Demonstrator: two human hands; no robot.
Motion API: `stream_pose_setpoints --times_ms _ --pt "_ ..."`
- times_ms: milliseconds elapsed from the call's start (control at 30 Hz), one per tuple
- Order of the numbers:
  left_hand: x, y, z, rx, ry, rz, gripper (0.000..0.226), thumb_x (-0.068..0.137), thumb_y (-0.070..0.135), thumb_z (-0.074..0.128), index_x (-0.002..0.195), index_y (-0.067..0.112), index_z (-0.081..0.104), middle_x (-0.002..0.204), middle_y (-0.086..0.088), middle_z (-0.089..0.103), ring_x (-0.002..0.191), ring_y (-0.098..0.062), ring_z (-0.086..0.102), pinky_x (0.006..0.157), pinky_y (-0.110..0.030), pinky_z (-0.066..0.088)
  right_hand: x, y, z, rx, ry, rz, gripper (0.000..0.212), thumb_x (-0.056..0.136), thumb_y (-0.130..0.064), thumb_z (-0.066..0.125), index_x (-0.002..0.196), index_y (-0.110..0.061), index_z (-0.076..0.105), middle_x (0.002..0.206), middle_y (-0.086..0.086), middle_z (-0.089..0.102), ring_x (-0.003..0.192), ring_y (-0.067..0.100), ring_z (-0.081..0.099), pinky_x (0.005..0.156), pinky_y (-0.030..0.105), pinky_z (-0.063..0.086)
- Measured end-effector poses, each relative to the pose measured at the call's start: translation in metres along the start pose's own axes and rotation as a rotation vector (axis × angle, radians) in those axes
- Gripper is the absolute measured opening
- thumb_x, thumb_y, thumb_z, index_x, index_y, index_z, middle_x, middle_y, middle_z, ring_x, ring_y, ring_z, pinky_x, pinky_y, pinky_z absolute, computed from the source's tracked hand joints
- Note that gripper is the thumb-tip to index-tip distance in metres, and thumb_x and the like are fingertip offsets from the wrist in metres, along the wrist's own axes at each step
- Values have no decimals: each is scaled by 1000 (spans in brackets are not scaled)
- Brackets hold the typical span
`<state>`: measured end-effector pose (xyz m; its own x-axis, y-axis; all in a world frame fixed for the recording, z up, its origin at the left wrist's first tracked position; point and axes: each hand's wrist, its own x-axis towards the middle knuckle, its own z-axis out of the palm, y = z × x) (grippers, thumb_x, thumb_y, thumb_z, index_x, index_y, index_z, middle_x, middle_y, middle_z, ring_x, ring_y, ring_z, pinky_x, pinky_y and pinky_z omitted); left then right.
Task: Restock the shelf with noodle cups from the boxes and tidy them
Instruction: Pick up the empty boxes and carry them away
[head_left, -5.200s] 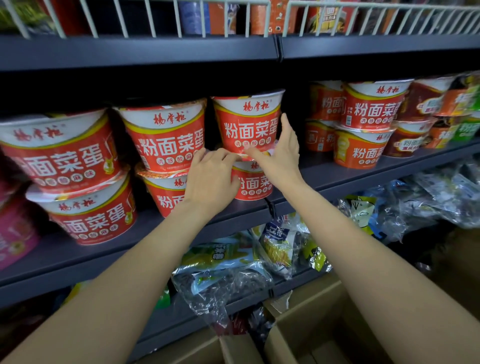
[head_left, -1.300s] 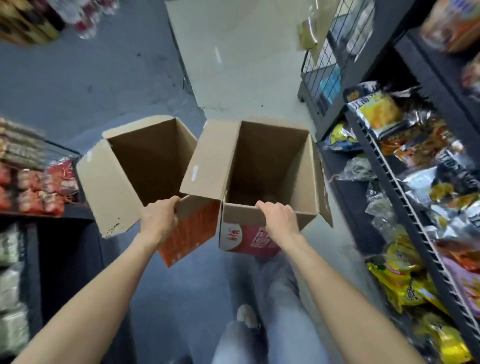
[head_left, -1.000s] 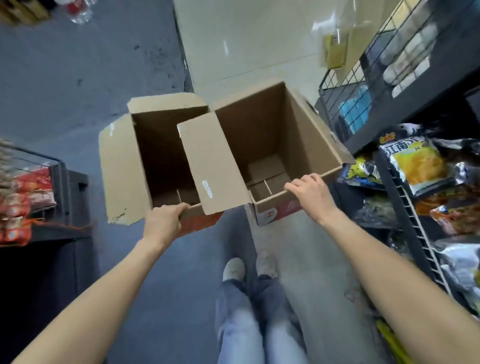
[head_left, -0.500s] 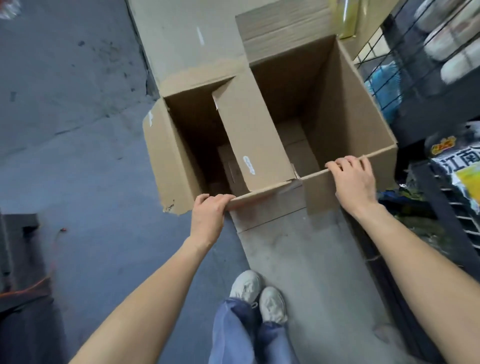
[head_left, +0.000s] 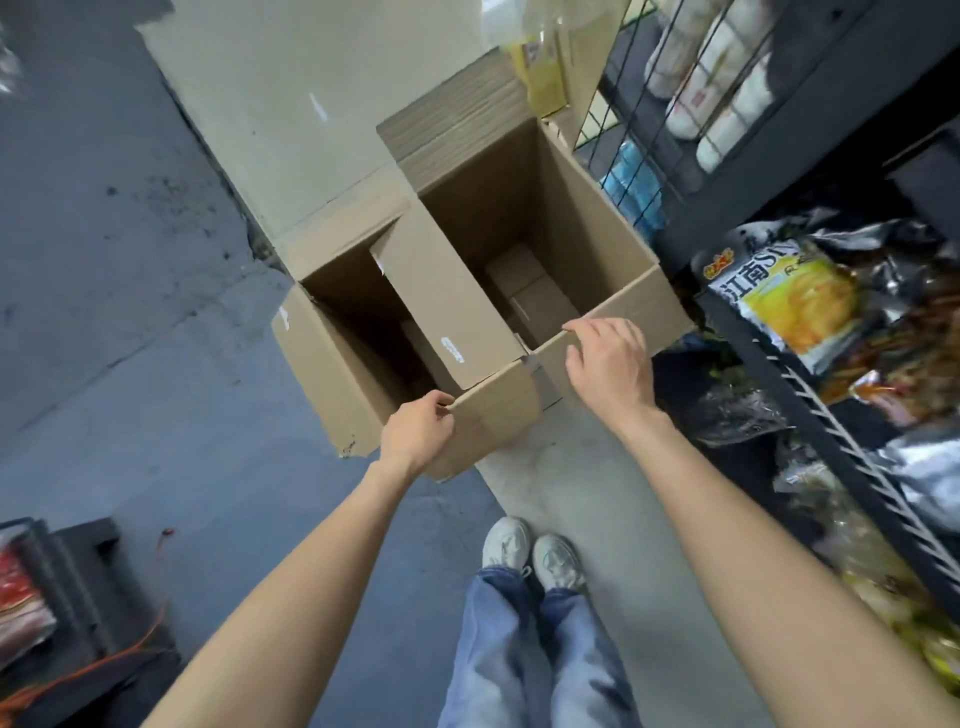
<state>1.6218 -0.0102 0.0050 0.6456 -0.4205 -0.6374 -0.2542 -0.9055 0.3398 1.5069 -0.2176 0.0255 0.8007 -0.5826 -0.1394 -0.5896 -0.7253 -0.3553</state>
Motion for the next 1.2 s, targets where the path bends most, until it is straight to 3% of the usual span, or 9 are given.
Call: stream_pose_setpoints --times_ms 167,300,400,600,733,800,900,1067,1200 --pt "-88 54 -46 -224 276 106 24 90 23 47 99 29 68 91 13 70 87 -7 62 69 -23 43 -80 -35 -76 150 199 86 18 87 -12 59 103 -12 67 97 5 70 88 25 62 74 32 46" --pt "-158 82 -59 -216 62 196 19 89 24 49 94 29 67 86 12 70 83 -7 63 71 -24 47 -172 -49 -136 220 245 255 12 86 -10 61 97 -12 67 87 5 71 76 27 64 62 28 42" --pt "-200 96 -53 40 -172 264 20 90 25 52 101 25 68 96 1 70 86 -17 63 69 -24 43 -257 -43 -162 391 179 562 15 90 -14 57 101 -15 67 97 3 72 87 26 66 68 30 46" --pt "-276 112 -14 448 -351 398 27 90 18 55 114 18 68 119 -5 65 111 -27 58 85 -28 42 -439 -8 -173 680 128 1029 30 90 -12 57 120 -12 62 120 4 66 112 24 61 92 33 45" --pt "-326 122 36 484 -483 446 25 90 3 54 109 9 69 106 -5 67 89 -26 64 74 -22 49 -573 1 -165 857 226 1225 39 93 -12 54 133 -13 54 134 6 57 120 24 56 101 32 40" --pt "-350 130 71 448 -521 401 22 91 1 52 107 1 67 100 -10 67 73 -22 60 66 -20 47 -644 2 -157 932 313 1341 41 93 -14 53 134 -15 52 135 3 56 121 21 55 96 26 40" --pt "-394 145 136 437 -592 410 22 92 -2 49 109 -5 63 93 -15 66 76 -27 57 76 -35 43 -748 5 -137 1022 397 1504 40 93 -16 52 133 -17 52 130 5 59 115 22 57 78 20 37" --pt "-531 186 242 498 -709 696 15 76 10 60 84 23 64 89 -14 66 78 -25 60 74 -35 47 -891 4 -114 1100 426 1651 40 95 -6 52 135 -3 47 137 17 51 126 28 49 102 27 31" --pt "-594 209 325 695 -745 816 29 86 -1 53 85 27 63 75 0 69 76 -26 60 73 -30 48 -976 22 -99 1128 544 1751 32 95 -7 50 126 -7 58 131 11 58 120 29 55 89 23 38"
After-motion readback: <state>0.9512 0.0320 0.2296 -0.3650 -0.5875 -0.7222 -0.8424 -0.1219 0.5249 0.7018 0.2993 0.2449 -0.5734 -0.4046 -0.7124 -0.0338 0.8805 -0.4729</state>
